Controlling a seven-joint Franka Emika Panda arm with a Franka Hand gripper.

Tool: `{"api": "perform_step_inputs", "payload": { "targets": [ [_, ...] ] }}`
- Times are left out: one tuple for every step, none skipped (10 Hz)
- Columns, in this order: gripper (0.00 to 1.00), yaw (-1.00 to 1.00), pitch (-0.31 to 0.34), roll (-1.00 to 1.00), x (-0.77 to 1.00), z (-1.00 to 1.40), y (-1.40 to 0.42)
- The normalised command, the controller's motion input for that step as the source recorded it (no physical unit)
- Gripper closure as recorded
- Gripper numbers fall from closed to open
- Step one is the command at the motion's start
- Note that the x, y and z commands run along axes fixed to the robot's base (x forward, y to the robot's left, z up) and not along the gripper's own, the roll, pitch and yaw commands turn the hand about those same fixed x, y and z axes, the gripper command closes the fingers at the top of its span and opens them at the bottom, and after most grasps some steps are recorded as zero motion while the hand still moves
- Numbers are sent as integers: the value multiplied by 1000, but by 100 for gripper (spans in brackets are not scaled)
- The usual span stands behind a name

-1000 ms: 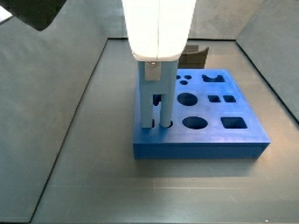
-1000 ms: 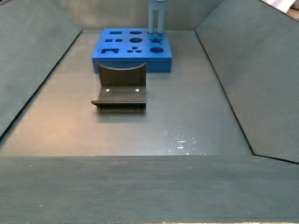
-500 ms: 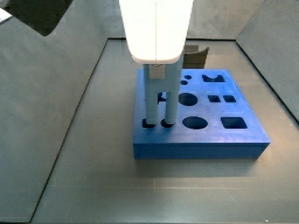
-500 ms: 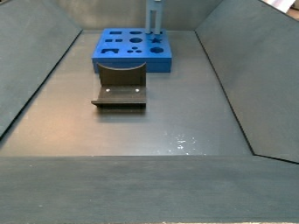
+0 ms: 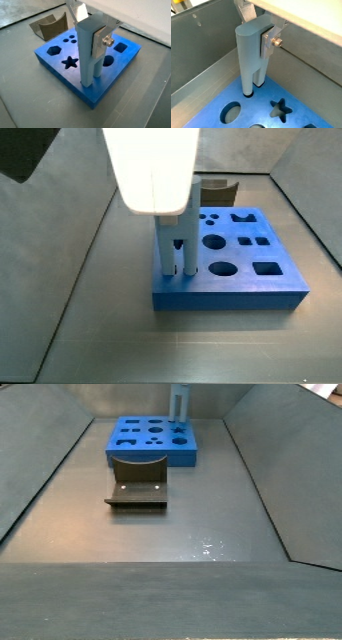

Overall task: Pick up the square-circle object. Move up. Place the square-circle object on the fixture. Regrasp the square-circle object. Rotate the square-circle object. Move to above the board. Insert the square-circle object.
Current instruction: Insert the square-circle object.

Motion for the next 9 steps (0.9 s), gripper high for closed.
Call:
{"api": "perform_step_inputs", "payload": {
  "targets": [
    [100, 43, 41, 41, 206, -329, 137],
    [100, 31, 0, 106, 143, -446, 51],
    [100, 43, 44, 96, 146, -451, 66],
    [100, 89, 104, 83, 120, -391, 51],
    [100, 137, 147, 50, 237, -443, 74],
    [100, 131, 131, 39, 294, -491, 103],
    [100, 103, 94, 11, 311, -509, 126],
    [100, 57, 47, 0, 323, -523, 194],
    [100, -46, 0, 0, 229, -334, 149]
  ]
}}
